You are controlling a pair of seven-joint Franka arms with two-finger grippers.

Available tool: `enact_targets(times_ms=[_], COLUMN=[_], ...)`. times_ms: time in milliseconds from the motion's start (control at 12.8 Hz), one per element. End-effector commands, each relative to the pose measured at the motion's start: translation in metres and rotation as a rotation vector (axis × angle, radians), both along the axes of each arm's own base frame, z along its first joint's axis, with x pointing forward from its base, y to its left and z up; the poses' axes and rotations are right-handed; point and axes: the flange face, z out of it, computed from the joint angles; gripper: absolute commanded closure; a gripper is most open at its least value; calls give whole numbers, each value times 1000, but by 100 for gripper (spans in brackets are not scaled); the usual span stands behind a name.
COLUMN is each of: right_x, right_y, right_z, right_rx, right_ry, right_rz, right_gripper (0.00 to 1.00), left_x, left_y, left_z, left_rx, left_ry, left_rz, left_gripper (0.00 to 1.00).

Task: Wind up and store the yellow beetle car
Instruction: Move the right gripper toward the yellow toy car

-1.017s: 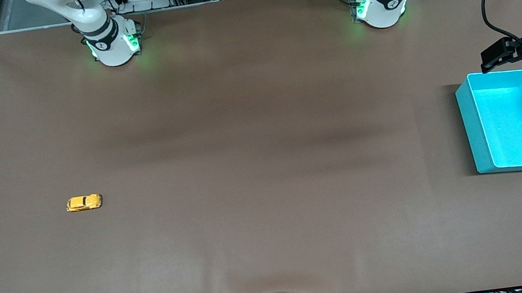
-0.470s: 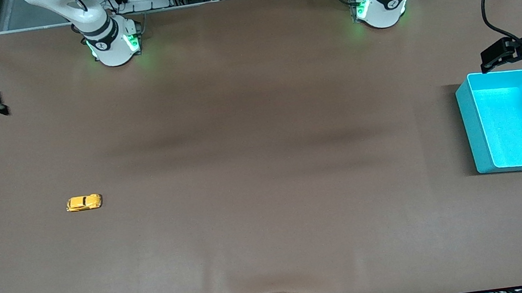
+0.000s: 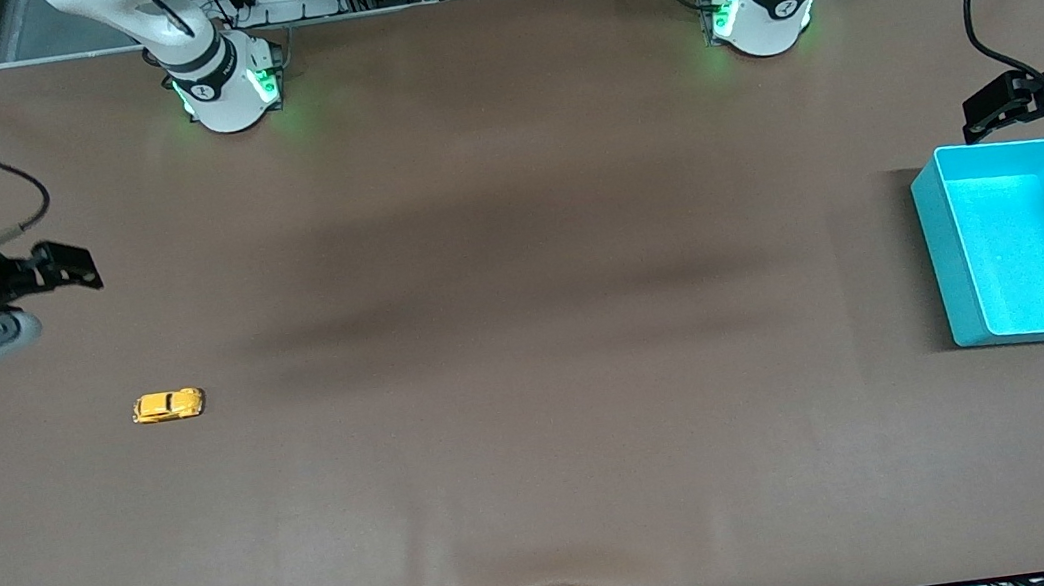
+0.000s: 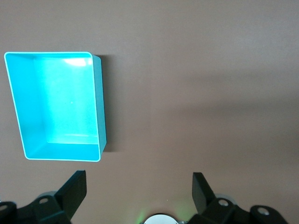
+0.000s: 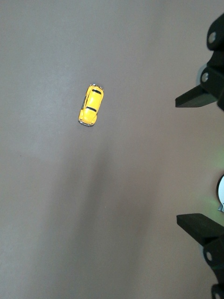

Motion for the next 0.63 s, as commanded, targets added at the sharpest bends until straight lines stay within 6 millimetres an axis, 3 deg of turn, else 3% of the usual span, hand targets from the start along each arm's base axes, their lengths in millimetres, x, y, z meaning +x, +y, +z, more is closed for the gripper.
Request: enact_targets(times_ms=[0,78,235,548], right_x=[12,14,8,-1], right_y=[-40,-65,-96,-117], right_z=[-31,-47,-84,-145], right_rx=[13,22,39,88], right_ry=[45,69,68,-9], right_rz=[-37,-47,-41,265], right_gripper=[0,0,0,0], left_x=[-6,-5,-1,-1], left_y=[-6,-6,-5,-4], left_z=[7,7,8,10], left_rx=[-36,-44,-36,-32], left_ry=[-10,-14,-39,-47], left_rz=[-5,-10,-15,-4], left_gripper=[0,0,0,0])
